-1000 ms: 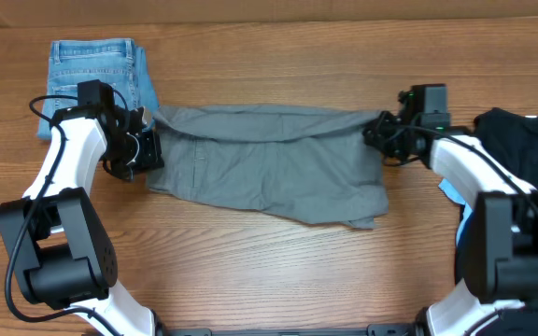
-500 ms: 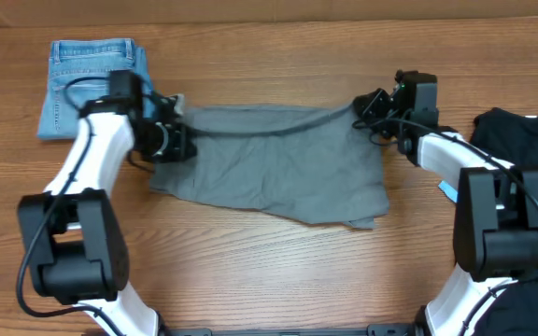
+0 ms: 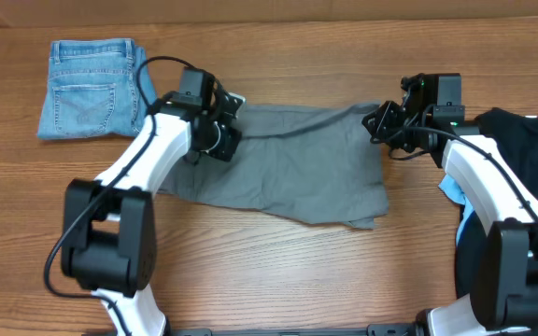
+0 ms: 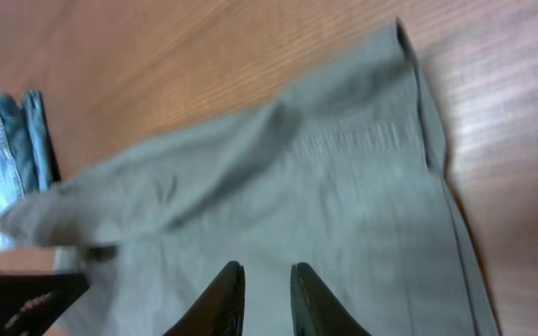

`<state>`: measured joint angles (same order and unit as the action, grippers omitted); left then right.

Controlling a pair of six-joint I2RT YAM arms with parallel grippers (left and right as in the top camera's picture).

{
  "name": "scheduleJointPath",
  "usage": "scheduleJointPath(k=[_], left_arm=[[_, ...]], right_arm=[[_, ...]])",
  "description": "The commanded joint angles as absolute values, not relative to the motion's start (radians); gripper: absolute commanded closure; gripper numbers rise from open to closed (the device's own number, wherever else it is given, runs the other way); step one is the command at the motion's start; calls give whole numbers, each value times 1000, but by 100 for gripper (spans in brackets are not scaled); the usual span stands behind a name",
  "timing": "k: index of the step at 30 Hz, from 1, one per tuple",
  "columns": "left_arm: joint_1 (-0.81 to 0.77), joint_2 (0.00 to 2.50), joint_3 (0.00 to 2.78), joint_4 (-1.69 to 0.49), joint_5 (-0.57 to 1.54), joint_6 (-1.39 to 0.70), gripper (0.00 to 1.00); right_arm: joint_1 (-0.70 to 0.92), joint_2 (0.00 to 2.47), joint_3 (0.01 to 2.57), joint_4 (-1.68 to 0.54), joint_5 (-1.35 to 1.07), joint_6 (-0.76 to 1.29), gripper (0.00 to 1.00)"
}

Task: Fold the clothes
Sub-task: 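Regrasp the folded shorts' left and right ends with both grippers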

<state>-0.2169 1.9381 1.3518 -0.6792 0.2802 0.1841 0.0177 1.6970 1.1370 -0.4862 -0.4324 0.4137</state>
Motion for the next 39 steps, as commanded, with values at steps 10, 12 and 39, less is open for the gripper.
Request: scheduleJointPath(k=[10, 12, 39], left_arm=[[-211, 2049, 1451, -389, 146, -41, 96], [-193, 2049, 1518, -385, 143, -75, 96], [34, 2050, 1642, -1220, 36, -23, 34]], right_arm=[[129, 1688, 1103, -631, -371, 324, 80], [147, 1707, 1093, -633, -325, 325, 80], [110, 1789, 1007, -885, -192, 301, 18]])
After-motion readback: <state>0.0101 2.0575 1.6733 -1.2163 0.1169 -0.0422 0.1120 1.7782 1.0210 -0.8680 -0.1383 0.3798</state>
